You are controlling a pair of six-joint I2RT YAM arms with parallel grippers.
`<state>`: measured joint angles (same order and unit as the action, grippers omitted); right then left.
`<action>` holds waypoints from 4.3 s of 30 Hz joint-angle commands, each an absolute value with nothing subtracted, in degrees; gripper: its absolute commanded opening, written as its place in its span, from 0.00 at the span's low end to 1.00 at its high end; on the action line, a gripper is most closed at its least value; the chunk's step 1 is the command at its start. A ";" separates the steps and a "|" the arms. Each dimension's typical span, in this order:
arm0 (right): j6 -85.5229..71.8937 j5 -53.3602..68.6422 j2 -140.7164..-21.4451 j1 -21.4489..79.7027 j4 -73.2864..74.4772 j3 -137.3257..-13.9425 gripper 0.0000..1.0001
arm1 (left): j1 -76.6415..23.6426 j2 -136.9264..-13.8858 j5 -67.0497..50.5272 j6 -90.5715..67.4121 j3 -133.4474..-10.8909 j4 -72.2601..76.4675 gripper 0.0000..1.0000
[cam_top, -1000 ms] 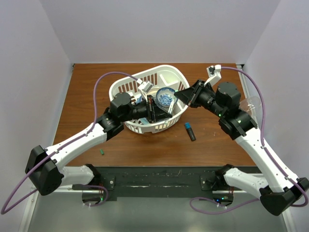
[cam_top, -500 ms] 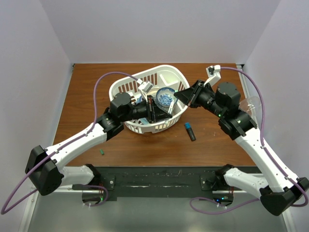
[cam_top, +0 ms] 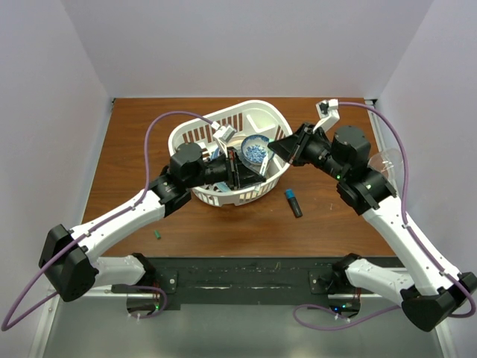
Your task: Insert the pens into the pen caps
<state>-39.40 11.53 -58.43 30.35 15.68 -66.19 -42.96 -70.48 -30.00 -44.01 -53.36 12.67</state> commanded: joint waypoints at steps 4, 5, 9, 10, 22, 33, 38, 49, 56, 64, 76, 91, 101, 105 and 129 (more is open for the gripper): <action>-37.53 11.78 -60.03 30.85 16.61 -69.61 0.00 | -43.68 -68.20 -30.59 -44.30 -54.23 17.67 0.00; -37.36 11.95 -60.03 30.76 16.79 -69.78 0.00 | -43.68 -68.12 -30.24 -44.21 -54.32 17.49 0.00; -37.27 12.66 -59.68 30.85 16.79 -69.26 0.00 | -43.68 -67.85 -29.97 -43.77 -54.40 17.40 0.00; -37.35 12.83 -59.59 30.85 16.70 -69.08 0.00 | -43.68 -67.68 -29.80 -43.77 -54.40 17.32 0.00; -37.27 12.39 -60.38 30.76 17.40 -70.75 0.00 | -43.68 -67.41 -28.74 -43.51 -51.08 17.66 0.00; -37.18 12.66 -61.00 30.76 17.23 -71.19 0.00 | -43.68 -66.09 -27.95 -43.07 -49.92 18.37 0.00; -38.49 13.53 -60.03 30.76 15.65 -69.09 0.00 | -43.59 -66.97 -27.60 -42.63 -51.41 18.19 0.00; -40.52 14.59 -57.40 30.76 14.60 -66.10 0.00 | -43.68 -69.26 -27.60 -42.37 -52.73 18.90 0.00; -42.10 15.38 -55.11 31.02 14.06 -62.06 0.00 | -43.68 -69.26 -26.98 -42.89 -52.56 21.00 0.00; -44.73 16.00 -53.00 32.34 10.38 -57.14 0.00 | -43.68 -70.40 -27.16 -44.21 -53.09 26.80 0.00; -39.90 24.34 -50.54 32.78 5.72 -53.88 0.00 | -43.68 -72.25 -26.37 -45.53 -54.58 31.46 0.00; -37.01 25.31 -45.97 32.87 11.34 -58.01 0.10 | -43.59 -69.26 -27.51 -43.07 -52.39 35.85 0.00; -37.18 25.40 -46.23 32.78 10.37 -59.67 0.36 | -43.68 -67.07 -29.18 -43.07 -49.75 37.79 0.00; -36.48 25.14 -46.05 32.78 11.43 -61.87 0.46 | -43.59 -66.10 -29.26 -42.01 -49.04 36.57 0.00; -39.20 34.63 -61.96 32.78 5.89 -78.39 0.88 | -43.59 -49.66 -29.71 -40.78 -40.87 24.87 0.00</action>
<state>-37.56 31.46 -60.82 32.69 9.39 -74.41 -43.79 -51.59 -29.39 -41.32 -41.32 24.16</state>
